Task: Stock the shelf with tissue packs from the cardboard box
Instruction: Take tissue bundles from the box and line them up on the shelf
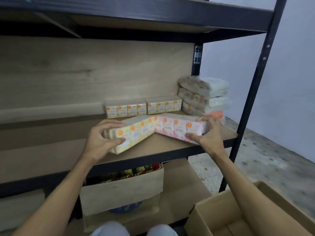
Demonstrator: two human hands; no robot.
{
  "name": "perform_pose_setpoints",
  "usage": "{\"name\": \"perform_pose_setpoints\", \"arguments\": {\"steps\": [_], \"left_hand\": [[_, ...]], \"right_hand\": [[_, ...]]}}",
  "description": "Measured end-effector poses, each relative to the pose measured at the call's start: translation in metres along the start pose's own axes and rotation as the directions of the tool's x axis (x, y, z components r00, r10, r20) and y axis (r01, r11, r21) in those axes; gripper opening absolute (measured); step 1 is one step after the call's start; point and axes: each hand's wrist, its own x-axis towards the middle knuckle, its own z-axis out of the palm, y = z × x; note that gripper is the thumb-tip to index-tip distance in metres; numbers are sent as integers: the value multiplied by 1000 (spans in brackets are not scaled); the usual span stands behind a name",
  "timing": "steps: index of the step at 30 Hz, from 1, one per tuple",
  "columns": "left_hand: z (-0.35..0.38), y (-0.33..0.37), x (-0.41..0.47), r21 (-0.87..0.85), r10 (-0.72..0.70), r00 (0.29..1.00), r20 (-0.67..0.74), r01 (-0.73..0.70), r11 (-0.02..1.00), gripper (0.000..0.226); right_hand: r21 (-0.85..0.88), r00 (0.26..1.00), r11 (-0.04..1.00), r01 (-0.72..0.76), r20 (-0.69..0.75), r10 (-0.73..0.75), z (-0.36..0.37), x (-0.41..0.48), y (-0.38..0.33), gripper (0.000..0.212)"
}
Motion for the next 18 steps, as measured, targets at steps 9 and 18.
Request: {"name": "perform_pose_setpoints", "arguments": {"steps": [9, 18], "left_hand": [[-1, -23, -1, 242, -91, 996, 20, 84, 967, 51], [23, -19, 2, 648, 18, 999, 35, -36, 761, 69]], "right_hand": [[-116, 993, 993, 22, 115, -8, 20, -4, 15, 63], [-472, 972, 859, 196, 207, -108, 29, 6, 0, 67]]}}
